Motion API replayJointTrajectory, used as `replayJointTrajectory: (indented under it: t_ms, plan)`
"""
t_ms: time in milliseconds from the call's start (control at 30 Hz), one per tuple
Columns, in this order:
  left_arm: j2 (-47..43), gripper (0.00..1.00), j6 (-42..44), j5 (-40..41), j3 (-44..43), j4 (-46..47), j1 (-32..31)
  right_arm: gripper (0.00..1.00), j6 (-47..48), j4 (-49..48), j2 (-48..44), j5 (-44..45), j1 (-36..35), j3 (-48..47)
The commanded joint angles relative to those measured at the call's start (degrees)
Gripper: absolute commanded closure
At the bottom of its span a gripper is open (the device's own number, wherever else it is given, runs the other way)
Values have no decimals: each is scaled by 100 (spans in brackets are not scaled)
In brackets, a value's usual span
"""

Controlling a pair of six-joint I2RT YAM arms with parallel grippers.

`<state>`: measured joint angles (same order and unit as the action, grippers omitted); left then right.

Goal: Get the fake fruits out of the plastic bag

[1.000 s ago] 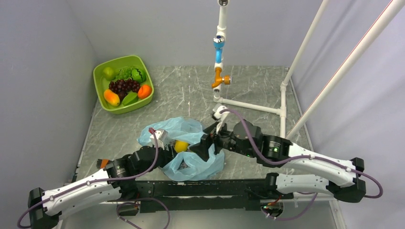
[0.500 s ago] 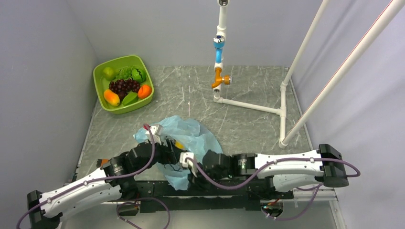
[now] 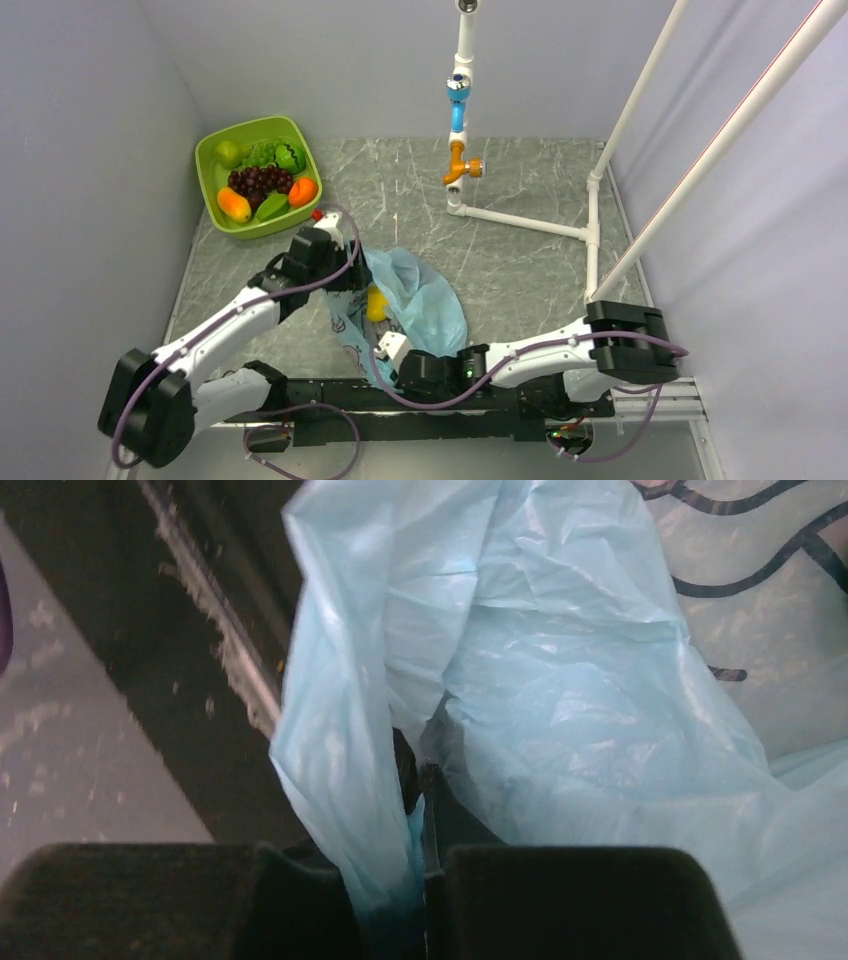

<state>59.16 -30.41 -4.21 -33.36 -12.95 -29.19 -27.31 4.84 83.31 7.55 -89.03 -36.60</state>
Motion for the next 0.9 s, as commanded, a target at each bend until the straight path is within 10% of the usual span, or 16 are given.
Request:
replayJointTrajectory:
  t_ms: [0, 467, 667, 867]
  plan:
    - [451, 27, 622, 136, -661, 526, 599, 84, -585, 726, 559, 573, -59, -306]
    - [262, 18, 435, -1881, -857, 466, 1425, 5, -115, 746, -2321, 147, 415, 151]
    - [-317, 11, 295, -2288, -364, 360, 1427, 1, 417, 1304, -3704, 268, 529, -598]
    - [-1260, 5, 169, -2428, -179, -121, 1427, 2, 747, 1070, -3099, 665, 1007, -1264]
